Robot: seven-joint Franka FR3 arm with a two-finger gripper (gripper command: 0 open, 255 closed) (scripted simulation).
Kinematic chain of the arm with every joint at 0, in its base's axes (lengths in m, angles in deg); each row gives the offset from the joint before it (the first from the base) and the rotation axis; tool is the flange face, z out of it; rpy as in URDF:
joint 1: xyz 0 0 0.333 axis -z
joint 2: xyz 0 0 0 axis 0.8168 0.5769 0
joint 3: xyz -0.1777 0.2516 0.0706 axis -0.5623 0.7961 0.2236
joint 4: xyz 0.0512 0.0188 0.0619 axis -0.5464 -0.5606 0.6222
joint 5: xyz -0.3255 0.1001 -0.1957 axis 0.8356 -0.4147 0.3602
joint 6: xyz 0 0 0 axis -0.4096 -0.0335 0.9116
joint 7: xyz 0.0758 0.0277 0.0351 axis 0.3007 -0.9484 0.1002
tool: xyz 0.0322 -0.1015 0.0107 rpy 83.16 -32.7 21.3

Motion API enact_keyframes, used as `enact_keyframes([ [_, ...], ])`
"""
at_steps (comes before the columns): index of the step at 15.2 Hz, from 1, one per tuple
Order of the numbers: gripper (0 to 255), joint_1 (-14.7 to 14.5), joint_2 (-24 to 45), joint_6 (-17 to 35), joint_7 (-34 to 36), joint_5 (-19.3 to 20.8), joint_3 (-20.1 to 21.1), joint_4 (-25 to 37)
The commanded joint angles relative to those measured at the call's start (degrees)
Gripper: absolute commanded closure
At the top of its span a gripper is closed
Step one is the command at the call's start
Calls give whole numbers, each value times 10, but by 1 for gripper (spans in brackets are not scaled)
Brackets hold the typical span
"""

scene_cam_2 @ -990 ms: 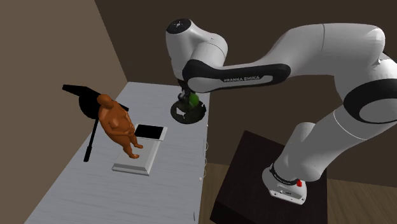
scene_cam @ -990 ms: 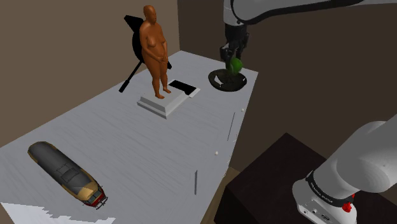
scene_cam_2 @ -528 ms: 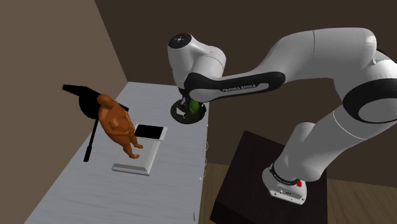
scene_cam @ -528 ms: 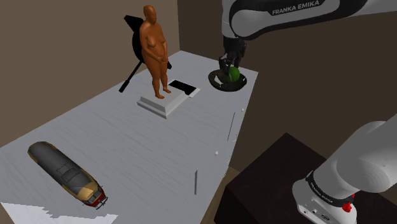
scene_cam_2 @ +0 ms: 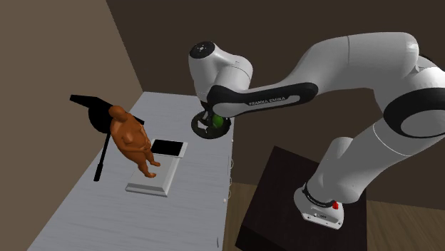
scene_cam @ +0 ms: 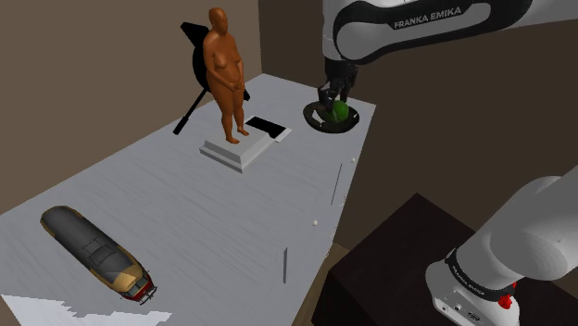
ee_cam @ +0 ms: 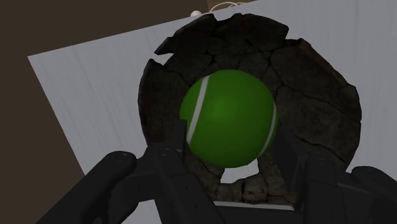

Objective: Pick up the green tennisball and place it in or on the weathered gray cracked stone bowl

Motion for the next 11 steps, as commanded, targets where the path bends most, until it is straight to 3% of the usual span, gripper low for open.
enact_keyframes([
  [1, 0, 0, 0, 0, 0, 0, 0, 0],
  [6, 0, 0, 0, 0, 0, 0, 0, 0],
  [11, 0, -6, -8, -72, -4, -7, 8, 63],
])
